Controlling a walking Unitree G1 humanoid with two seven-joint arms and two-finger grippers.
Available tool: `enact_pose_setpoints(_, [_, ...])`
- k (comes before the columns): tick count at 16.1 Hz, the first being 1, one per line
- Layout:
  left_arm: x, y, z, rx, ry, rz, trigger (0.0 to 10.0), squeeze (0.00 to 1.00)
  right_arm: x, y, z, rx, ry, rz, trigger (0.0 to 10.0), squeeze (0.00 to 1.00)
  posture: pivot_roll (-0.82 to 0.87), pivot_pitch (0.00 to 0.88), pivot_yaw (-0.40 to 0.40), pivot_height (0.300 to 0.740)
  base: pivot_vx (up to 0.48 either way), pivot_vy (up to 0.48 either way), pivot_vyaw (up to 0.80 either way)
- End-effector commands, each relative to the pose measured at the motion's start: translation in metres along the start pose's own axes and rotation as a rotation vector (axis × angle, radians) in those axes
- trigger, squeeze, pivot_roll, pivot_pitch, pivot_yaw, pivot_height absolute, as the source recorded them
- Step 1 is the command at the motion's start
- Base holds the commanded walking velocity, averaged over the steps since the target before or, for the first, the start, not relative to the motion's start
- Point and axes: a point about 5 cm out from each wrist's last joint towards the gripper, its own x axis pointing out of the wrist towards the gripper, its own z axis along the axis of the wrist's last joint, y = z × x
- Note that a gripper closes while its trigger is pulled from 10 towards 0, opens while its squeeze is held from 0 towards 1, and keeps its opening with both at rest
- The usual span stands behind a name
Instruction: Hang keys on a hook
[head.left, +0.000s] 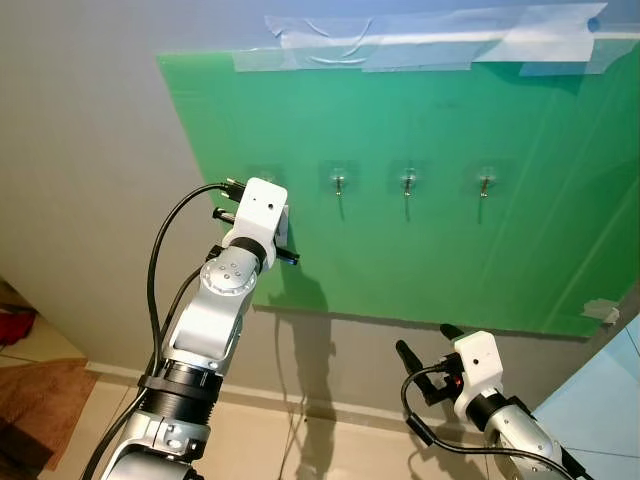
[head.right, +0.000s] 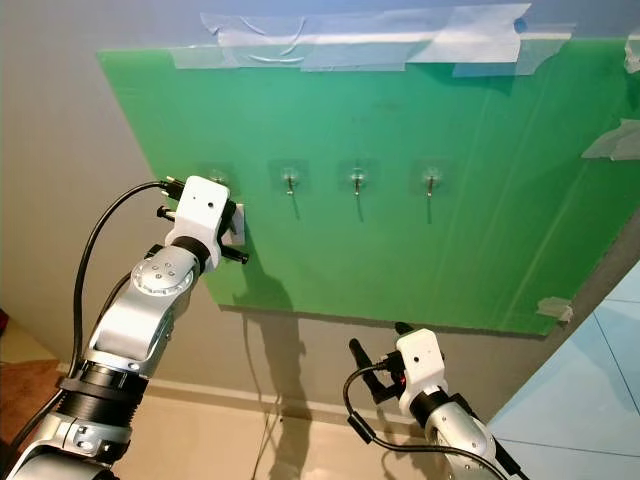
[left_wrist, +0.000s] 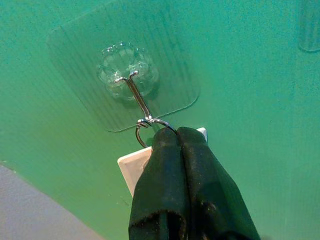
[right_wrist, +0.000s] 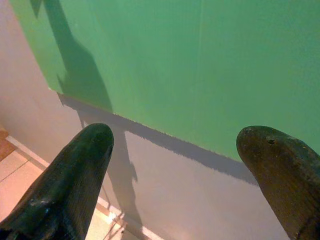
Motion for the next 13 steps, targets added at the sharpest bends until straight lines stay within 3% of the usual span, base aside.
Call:
enact_pose_setpoints(1, [-0.002,0.000,-0.027,-0.010,0.118,-0.007,10.0,1.00,0.002,0.003,0.009,-0.004,-0.022,0.006,10.0,0.00,-0.10,0.000,0.068,0.740,0.000,0.000,0.00])
enact_pose_setpoints(5, [-0.002,-0.001,-0.034,-0.048,0.150,-0.013,10.0,1.00,0.000,0.010,0.030,-0.012,-0.054,0.013,10.0,0.00,-0.10,0.000,0.067,0.740,0.000,0.000,0.00])
enact_pose_setpoints(10, [-0.006,-0.002,-0.023,-0.140,0.028,-0.031,10.0,1.00,-0.003,0.015,0.053,-0.018,-0.077,-0.001,10.0,0.00,-0.10,0.000,0.065,0.740,0.000,0.000,0.00])
enact_pose_setpoints(13, [-0.009,-0.002,-0.015,-0.125,-0.048,-0.025,10.0,1.00,-0.005,0.018,0.058,-0.014,-0.060,-0.006,10.0,0.00,-0.09,0.000,0.063,0.740,0.000,0.000,0.00])
